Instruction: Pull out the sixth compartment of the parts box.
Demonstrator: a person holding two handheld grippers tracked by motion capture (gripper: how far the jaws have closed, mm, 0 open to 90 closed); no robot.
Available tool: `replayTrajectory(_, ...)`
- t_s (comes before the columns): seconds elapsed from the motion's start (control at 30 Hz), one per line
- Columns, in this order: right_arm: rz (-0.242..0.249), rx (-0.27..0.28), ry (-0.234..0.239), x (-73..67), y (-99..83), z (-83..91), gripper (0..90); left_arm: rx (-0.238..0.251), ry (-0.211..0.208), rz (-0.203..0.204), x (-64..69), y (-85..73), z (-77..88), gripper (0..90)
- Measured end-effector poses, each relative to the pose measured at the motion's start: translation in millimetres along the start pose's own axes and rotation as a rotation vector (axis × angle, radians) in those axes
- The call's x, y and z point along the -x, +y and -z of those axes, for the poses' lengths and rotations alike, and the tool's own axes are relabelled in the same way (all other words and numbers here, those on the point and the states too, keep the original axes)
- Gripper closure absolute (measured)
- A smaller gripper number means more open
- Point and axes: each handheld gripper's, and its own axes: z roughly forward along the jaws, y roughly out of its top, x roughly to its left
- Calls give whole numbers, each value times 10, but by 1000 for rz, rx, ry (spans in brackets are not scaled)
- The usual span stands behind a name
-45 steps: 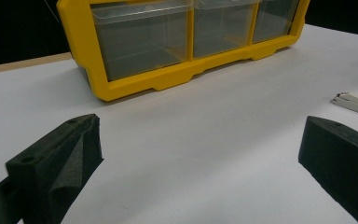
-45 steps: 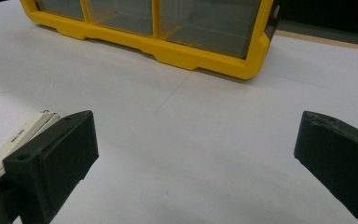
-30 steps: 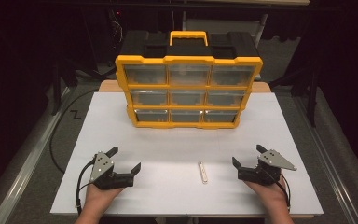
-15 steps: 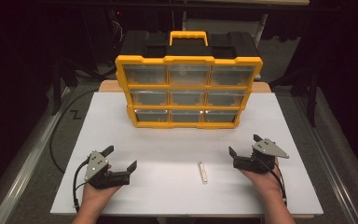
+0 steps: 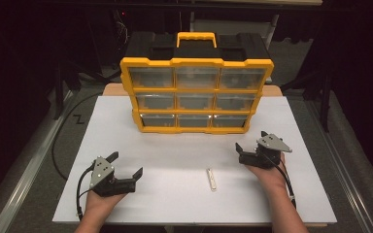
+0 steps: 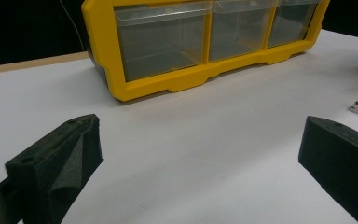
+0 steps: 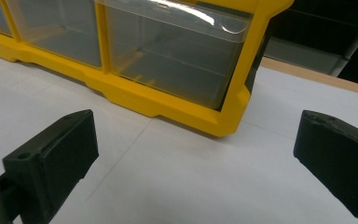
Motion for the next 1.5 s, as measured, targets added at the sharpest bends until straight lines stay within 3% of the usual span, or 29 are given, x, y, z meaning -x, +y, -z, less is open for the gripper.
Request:
replayTrajectory(0.23,40,-6,-27,58,34,-45,10,9,1,4,13,0,17,2)
replayTrajectory(0.8,129,-49,-59,80,-5,89,9,4,11,1,34,-6,30,2)
replayTrajectory(1.03,219,-93,-88,62,-68,125,9,6,14,-8,39,-3,42,2)
replayTrajectory(1.3,301,-144,-92,6,-89,119,10,27,27,-21,35,3,83,3)
replayTrajectory(1.5,353,-150,-84,-41,-82,132,8,23,31,-16,28,3,83,3)
